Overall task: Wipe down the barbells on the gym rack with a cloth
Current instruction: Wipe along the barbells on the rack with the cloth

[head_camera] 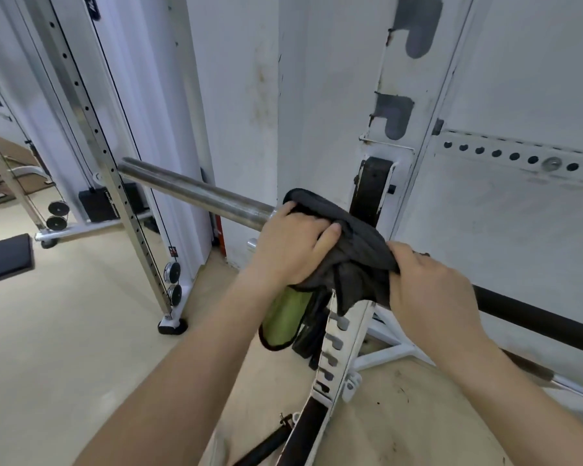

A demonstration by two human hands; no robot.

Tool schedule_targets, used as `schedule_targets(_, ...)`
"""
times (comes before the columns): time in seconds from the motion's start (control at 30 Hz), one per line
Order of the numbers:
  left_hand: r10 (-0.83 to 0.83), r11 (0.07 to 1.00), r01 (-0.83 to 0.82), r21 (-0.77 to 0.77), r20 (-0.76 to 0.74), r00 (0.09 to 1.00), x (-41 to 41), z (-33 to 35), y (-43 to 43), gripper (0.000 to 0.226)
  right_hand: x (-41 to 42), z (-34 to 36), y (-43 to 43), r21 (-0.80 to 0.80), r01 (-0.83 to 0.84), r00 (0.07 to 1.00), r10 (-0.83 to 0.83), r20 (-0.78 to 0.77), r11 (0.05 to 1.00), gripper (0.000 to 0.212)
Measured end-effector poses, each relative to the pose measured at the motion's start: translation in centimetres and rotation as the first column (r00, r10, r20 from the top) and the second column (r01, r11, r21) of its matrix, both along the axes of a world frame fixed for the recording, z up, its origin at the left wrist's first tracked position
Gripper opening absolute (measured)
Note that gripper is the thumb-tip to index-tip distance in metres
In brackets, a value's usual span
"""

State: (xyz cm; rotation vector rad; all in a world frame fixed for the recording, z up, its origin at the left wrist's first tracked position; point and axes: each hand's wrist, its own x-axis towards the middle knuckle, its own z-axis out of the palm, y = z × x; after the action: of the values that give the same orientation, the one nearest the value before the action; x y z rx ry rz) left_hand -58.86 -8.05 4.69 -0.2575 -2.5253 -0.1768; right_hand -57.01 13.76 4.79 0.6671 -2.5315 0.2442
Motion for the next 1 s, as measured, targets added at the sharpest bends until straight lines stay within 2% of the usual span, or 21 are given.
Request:
schedule_targets(0.07,0.035,0.984,-0.014,-0.180,0.115,0.993,-1.7,1.6,-0.3,0.051,0.3,-0.1,-0.3,-0.024,-0.018,1.000,0.018,0.014,1.000,0.019)
schedule_targets(0.13,0.100,0.957,-0.010,-0.290,0.297,0.950,-3.4,3.2,0.0,0.046,0.4,0.0,-1.4,-0.063,-0.033,0.999,0.035,0.036,0.997,0.016)
schedule_targets(0.2,0.135,0.915,0.034,-0.402,0.385,0.913,-4.1,4.2,0.1,0.043,0.4,-0.4,-2.6,-0.103,-0.061,0.998,0.061,-0.003,0.993,0.016)
schedule_targets(0.3,0.104,0.898,0.074,-0.433,0.373,0.922,-3.4,3.7,-0.2,0.047,0.4,-1.3,-3.5,-0.167,-0.095,0.995,0.091,-0.033,0.981,0.033)
schedule_targets(0.37,-0.034,0.892,0.139,-0.430,0.244,0.969,-2.4,2.4,-0.6,0.053,0.2,-1.5,-3.9,-0.170,-0.144,0.990,0.144,-0.015,0.975,0.042)
schedule_targets(0.43,-0.081,0.929,0.107,-0.354,0.089,0.993,-1.1,1.0,-1.2,0.044,-0.1,-1.3,-4.2,-0.177,-0.197,0.980,0.200,-0.002,0.964,0.046)
schedule_targets(0.53,0.007,0.990,-0.023,-0.139,-0.120,0.993,0.4,-1.6,-0.9,0.039,-0.6,-0.8,-4.9,-0.199,-0.260,0.962,0.271,0.032,0.945,0.046)
schedule_targets(0.67,0.073,0.997,-0.067,0.032,-0.258,0.963,2.0,-4.8,-0.3,0.040,-1.3,0.7,-6.6,-0.191,-0.364,0.918,0.385,0.092,0.912,0.061)
schedule_targets(0.77,0.079,0.993,-0.044,0.105,-0.363,0.929,2.7,-7.7,-0.4,0.031,-2.4,1.6,-8.0,-0.106,-0.367,0.909,0.381,0.168,0.924,0.050)
schedule_targets(0.8,0.095,0.983,-0.025,0.182,-0.383,0.919,2.9,-8.8,0.0,0.028,-2.8,1.9,-8.5,-0.081,-0.362,0.902,0.371,0.220,0.929,0.044)
schedule_targets(0.83,0.117,0.946,0.014,0.323,-0.382,0.917,3.0,-9.9,0.7,0.029,-3.2,2.2,-9.1,-0.061,-0.356,0.895,0.359,0.267,0.933,0.037)
schedule_targets(0.87,0.148,0.847,0.069,0.528,-0.357,0.922,3.2,-10.4,2.0,0.032,-3.5,2.5,-9.7,-0.044,-0.345,0.893,0.342,0.293,0.938,0.032)
schedule_targets(0.9,0.188,0.645,0.117,0.755,-0.305,0.934,3.6,-10.3,3.5,0.034,-3.9,2.8,-10.3,-0.031,-0.322,0.899,0.316,0.303,0.946,0.029)
schedule_targets(0.93,0.218,0.357,0.132,0.925,-0.220,0.951,4.2,-9.3,5.0,0.033,-4.3,3.1,-10.9,-0.033,-0.285,0.910,0.282,0.303,0.958,0.029)
schedule_targets(0.97,0.220,0.073,0.132,0.989,-0.145,0.965,4.6,-8.1,6.4,0.029,-4.8,3.3,-11.4,-0.045,-0.242,0.921,0.244,0.304,0.969,0.029)
schedule_targets(1.0,0.220,-0.129,0.121,0.984,-0.090,0.971,4.6,-7.3,7.4,0.026,-5.1,3.3,-11.8,-0.060,-0.208,0.927,0.216,0.305,0.976,0.030)
